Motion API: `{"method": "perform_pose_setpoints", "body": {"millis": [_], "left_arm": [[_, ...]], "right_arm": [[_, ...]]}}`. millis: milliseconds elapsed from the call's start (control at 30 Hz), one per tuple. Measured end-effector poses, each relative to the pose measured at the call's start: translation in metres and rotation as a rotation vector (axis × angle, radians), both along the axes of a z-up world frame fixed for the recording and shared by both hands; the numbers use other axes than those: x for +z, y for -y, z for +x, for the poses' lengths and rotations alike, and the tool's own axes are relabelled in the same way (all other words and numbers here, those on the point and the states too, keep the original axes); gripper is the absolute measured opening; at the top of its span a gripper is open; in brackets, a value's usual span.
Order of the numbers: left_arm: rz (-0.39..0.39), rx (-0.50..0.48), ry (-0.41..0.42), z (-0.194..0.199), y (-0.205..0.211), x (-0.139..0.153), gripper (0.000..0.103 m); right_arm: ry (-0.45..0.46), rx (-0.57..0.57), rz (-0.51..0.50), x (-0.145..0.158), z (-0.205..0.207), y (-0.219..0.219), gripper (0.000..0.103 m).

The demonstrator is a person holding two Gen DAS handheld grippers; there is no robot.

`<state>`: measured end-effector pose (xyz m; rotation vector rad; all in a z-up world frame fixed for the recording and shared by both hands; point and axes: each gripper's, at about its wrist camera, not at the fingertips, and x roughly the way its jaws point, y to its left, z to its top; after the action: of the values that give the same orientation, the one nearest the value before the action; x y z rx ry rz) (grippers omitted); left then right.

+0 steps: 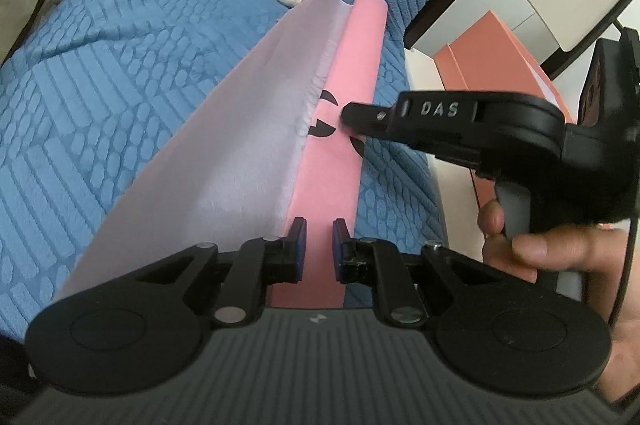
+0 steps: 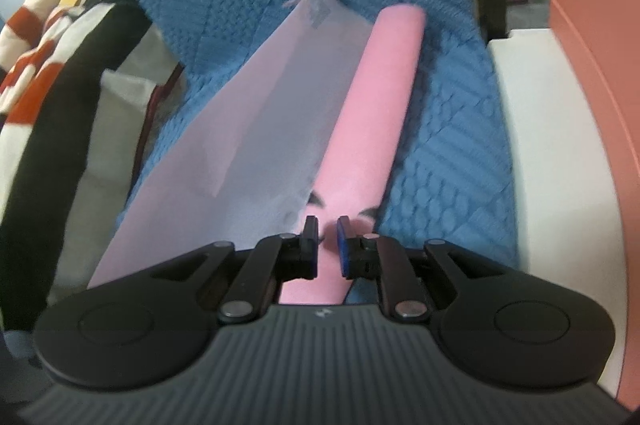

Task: Fold shopping bag
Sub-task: 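Open the right tool and regrasp the pink strip beside the left tool while the left tool holds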

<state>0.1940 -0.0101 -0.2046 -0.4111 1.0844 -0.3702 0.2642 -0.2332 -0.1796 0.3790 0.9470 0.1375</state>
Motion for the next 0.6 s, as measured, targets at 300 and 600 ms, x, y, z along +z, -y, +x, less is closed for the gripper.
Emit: {"method": "perform_pose_setpoints", "body": {"millis": [300,600], "left_arm": [[-0.004,0.000,-0.009,0.001,-0.004,0.001,0.016],[-0.006,0.015,-0.018,0.004,-0.007,0.000,0.016]], "right_arm": [[0.035,-0.091,-0.020,0.002,0.015,0.019,0.041],[-0.002,-0.133,0.127,-0.011,0.022,0.036,0.040]]}}
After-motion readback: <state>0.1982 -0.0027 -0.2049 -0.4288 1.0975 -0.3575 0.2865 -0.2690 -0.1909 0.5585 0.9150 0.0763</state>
